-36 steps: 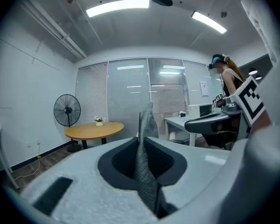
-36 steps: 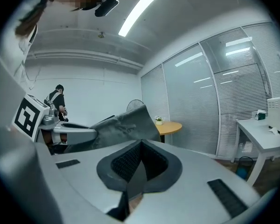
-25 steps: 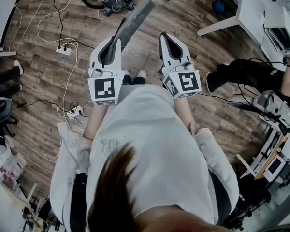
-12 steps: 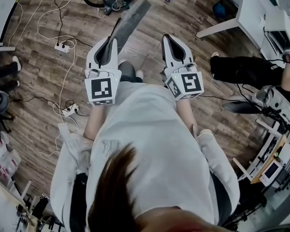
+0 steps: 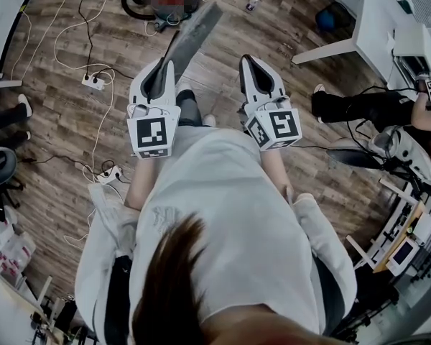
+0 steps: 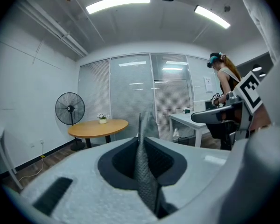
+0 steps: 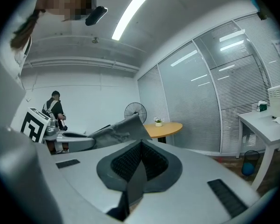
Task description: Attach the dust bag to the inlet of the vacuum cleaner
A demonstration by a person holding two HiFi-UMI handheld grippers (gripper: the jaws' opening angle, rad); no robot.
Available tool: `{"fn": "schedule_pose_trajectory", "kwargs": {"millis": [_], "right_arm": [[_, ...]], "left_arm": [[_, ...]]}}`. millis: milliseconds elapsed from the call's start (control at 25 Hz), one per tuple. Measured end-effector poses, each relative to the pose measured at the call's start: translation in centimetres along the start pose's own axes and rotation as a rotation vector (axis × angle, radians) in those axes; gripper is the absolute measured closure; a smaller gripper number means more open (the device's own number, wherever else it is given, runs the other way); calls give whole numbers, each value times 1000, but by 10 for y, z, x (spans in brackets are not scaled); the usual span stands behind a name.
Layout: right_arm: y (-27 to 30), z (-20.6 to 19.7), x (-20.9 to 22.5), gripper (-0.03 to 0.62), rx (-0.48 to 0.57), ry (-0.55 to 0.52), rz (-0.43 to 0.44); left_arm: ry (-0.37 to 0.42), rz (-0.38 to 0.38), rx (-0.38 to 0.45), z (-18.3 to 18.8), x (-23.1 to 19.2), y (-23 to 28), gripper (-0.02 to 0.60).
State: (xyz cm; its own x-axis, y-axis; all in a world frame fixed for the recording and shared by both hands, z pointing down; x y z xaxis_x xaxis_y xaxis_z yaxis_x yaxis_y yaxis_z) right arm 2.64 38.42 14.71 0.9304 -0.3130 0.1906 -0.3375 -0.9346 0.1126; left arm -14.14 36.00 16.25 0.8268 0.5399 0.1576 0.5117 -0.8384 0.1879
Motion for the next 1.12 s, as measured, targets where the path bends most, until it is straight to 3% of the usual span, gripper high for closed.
{"fn": "schedule_pose_trajectory", "kwargs": {"millis": [320, 600, 1120], "right_arm": [[100, 35, 9, 591, 35, 1, -30], [147, 40, 9, 591, 46, 13, -41], [202, 42, 42, 591, 13, 41, -19]], "left_arm": [[38, -53, 8, 15, -70, 71, 540], [48, -61, 7, 14, -109, 108, 540], [35, -31, -79, -5, -130, 149, 540]]}}
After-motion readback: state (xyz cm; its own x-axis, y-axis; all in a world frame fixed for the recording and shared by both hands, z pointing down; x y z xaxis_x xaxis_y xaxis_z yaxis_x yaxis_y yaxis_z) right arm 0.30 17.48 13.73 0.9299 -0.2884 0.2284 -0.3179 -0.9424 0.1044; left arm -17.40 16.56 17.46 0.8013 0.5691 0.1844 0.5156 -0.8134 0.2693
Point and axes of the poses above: the fingertips, and each gripper's own axes: y forward along the fingers, x to its right, z out of its top, the point moved 1 cm from there along -y, backward along the fingers, and after that the axes turned 4 degrees about y, right-handed, at the moved point
